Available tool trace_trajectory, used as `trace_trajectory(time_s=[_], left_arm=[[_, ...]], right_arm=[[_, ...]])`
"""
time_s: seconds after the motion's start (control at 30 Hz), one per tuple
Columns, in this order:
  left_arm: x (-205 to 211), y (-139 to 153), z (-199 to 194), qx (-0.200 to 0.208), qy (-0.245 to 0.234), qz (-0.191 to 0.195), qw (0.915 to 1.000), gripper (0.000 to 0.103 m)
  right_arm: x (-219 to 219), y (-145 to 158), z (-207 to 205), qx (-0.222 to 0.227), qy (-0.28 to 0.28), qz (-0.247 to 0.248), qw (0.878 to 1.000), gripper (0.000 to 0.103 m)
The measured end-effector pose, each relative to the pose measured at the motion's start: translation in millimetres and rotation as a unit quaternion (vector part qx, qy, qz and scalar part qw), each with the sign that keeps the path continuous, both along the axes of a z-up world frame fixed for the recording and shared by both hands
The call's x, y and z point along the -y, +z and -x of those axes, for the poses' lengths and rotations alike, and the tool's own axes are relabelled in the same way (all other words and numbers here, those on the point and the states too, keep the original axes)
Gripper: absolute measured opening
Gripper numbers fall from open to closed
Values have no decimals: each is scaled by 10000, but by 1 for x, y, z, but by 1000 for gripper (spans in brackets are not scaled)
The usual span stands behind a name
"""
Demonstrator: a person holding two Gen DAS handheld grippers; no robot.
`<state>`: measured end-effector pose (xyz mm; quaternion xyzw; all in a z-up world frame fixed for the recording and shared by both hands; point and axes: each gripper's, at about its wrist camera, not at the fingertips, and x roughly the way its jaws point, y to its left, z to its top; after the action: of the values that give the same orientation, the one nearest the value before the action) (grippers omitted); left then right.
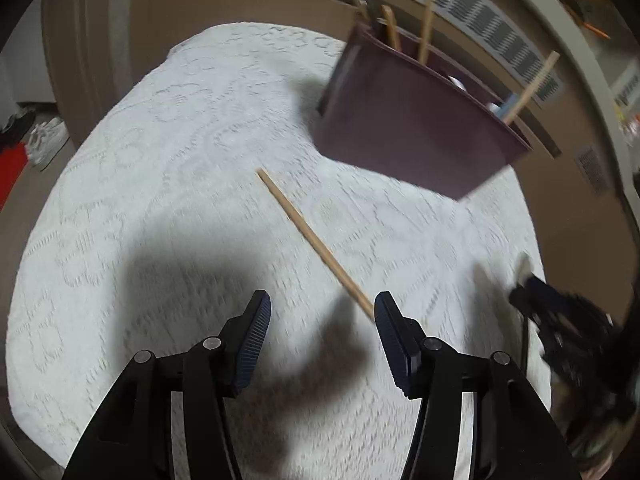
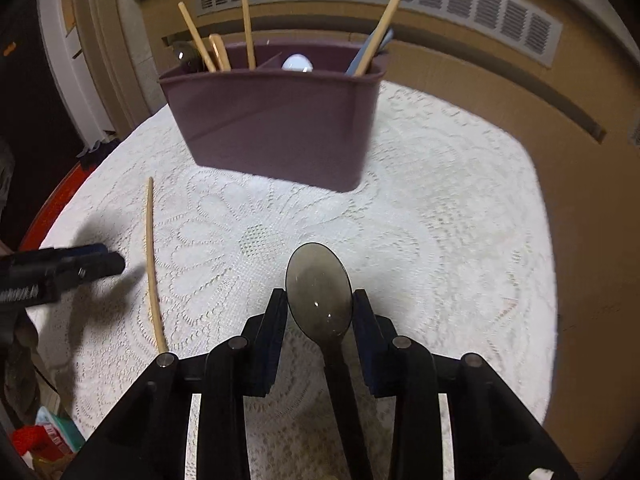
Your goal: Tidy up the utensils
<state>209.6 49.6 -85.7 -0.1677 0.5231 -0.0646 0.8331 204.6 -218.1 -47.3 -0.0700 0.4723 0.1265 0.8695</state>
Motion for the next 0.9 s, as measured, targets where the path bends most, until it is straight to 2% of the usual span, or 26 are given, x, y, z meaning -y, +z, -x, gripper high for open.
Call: trace_trajectory(time_s=[0.13,0.2,0.3,0.37,0.4,0.43,0.5,0.57,0.6,0.7,0.8,0.9], left_arm=[[-4,-7,-40,-672,196,234,9973,55],[0,-7,-54,-854,203,100,9961,54],[15,-8,-71,-1073,-158,-289,9937,51],[24,-7,-80,-1167,-342,-726,9899,34],[27,-8,-83,-1184,-408,-941,9876,23],[30,-7,-84,-1156,-475,-1070,9864,19],[36,-6,-84,-994,-629,-1282,9848,19],[40,-3,-77,-664,-698,-1453,9847,19],[41,-2,-73,-547,-709,-1405,9860,19],[39,3,-53,-213,-674,-1055,9919,6],[36,17,-22,323,-704,-972,9922,5],[37,35,2,884,-767,-995,9881,5]], right_arm=[[4,13,13,134,-89,-117,9998,31],[6,17,17,138,-114,-136,9997,31],[8,21,25,193,-129,-133,9996,31],[10,22,30,218,-148,-121,9996,31],[12,22,32,253,-169,-100,9995,31],[11,21,32,271,-181,-93,9994,31],[14,22,35,305,-235,-115,9992,31],[15,22,36,329,-287,-157,9989,31],[17,23,37,349,-317,-182,9987,31],[22,30,43,376,-337,-296,9983,31],[26,36,48,409,-351,-415,9977,31],[26,43,53,445,-349,-460,9973,31]])
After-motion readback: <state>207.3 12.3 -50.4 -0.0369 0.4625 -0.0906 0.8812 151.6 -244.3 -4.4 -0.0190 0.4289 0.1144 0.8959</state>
